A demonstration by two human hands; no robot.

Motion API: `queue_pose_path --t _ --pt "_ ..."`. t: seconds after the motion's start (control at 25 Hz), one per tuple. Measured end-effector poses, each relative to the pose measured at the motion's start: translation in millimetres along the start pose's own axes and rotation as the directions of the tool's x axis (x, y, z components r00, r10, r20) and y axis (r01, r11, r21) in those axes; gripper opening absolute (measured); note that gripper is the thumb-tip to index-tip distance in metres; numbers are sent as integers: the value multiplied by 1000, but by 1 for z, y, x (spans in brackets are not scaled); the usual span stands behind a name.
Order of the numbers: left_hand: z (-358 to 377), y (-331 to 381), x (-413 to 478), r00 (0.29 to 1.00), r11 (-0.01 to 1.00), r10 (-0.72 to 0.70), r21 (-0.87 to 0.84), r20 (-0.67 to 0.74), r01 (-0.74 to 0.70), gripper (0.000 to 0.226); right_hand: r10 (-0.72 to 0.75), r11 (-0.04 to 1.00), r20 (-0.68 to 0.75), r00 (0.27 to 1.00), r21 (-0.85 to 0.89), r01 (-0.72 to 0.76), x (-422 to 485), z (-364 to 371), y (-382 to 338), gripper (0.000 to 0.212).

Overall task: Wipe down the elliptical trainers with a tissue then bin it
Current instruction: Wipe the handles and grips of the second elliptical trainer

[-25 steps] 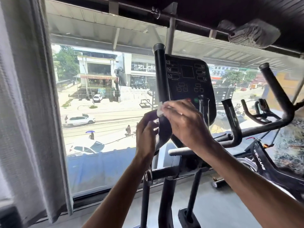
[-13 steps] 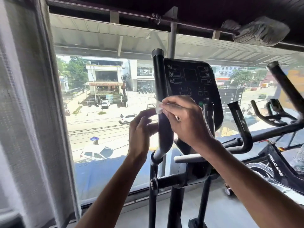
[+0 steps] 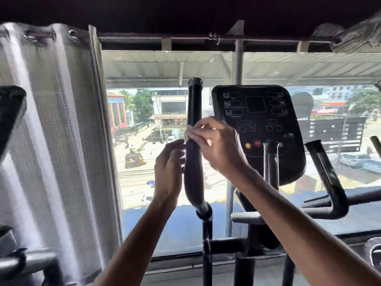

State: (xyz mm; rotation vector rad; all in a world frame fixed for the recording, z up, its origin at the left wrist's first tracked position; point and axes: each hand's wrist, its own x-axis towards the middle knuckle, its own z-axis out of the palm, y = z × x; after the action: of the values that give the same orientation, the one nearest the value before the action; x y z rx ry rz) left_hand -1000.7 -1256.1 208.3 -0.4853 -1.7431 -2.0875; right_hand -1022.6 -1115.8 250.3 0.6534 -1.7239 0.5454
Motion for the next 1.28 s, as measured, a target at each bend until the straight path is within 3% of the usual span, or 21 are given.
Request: queue_pose_path --t 0.08,0.28,0.48,0.68,0.84,0.96,1.08,1.16,1.28 --pt "3 2 3 1000 999 16 52 -23 -15 36 3 1000 -75 997 -1 -3 18 9 14 8" --pt "17 7 12 996 986 53 164 -66 -41 40 -38 998 -98 995 44 42 32 18 43 13" --pt "21 -2 12 992 981 76 186 -105 -55 41 69 997 -26 997 20 -69 86 17 63 14" --pt "18 -6 8 991 972 105 218 -83 -85 43 155 987 -59 986 51 -152 97 24 74 16" --pt "1 -10 -5 987 958 154 250 -46 -138 37 238 954 -120 964 214 -209 45 26 54 15" --pt "-6 -23 -27 988 966 151 214 3 -148 28 308 875 -44 950 407 -264 -21 15 30 16" --pt "-3 -43 -54 984 968 176 184 -20 -169 40 382 769 18 924 548 -329 -81 5 5 15" --pt "0 -56 -67 981 967 180 198 -77 -162 45 447 728 63 892 554 -403 -118 5 -5 13" --pt "4 -71 -81 985 966 145 227 -94 -121 31 532 737 76 843 450 -505 -166 16 -7 14"
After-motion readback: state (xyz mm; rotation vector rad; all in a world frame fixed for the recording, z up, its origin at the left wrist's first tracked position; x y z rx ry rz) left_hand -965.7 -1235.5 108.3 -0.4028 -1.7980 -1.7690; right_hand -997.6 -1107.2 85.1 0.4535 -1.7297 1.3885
